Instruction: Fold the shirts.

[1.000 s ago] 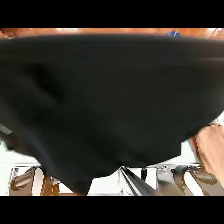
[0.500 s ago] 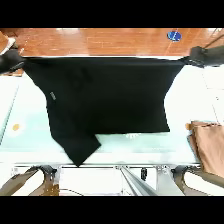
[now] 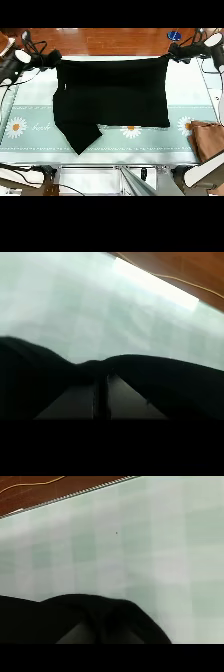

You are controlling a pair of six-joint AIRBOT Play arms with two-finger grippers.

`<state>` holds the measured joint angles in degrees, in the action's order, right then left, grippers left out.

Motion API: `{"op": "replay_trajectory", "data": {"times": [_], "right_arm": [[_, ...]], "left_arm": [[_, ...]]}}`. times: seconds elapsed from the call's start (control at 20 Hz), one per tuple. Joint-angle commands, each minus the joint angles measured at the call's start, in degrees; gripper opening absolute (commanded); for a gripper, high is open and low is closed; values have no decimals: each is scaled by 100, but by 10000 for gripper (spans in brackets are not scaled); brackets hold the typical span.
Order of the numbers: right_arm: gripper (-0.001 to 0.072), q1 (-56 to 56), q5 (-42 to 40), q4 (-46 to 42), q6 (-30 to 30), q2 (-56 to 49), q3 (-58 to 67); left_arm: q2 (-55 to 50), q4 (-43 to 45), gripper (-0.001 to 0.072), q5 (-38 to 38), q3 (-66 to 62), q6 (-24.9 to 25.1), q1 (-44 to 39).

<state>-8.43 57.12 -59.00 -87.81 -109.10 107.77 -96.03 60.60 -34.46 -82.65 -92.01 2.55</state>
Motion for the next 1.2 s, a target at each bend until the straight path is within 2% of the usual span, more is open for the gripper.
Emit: {"op": "replay_trajectory", "data": {"times": [0.0, 0.15, 0.25, 0.35, 0.45, 0.6, 0.85, 1.0, 1.05, 1.1, 1.15], "right_arm": [[20, 2, 90, 59, -133, -498, 275], [21, 2, 433, 59, 4, -529, 275], [21, -42, 728, 59, 229, -483, 275], [21, -201, 1058, 61, 280, -372, 275], [21, -402, 1458, 59, 402, -271, 275], [21, -588, 2199, -11, 498, -251, 232], [21, -345, 2162, -345, 614, -254, -402], [22, -302, 2188, -640, 378, -289, -654], [80, -302, 2247, -632, 275, -286, -658], [322, -302, 2341, -584, 186, -269, -651], [414, -319, 2551, -555, 201, -225, -640]], "left_arm": [[-422, -20, 22, -114, -136, -173, -76], [-363, -20, 23, -404, -138, -127, -63], [-317, -20, 23, -813, -227, 181, 28], [-308, -17, 23, -1624, -483, 374, 219], [-308, -17, 23, -2474, -678, 831, 411], [-367, 28, 23, -3305, -669, 1010, 627], [-621, 44, 23, -3508, -365, 1036, 546], [-758, 42, 37, -3827, -339, 1036, 507], [-761, 46, 197, -3974, -341, 1036, 505], [-748, 103, 501, -4183, -354, 1032, 509], [-741, 358, 509, -4485, -431, 1051, 520]]}}
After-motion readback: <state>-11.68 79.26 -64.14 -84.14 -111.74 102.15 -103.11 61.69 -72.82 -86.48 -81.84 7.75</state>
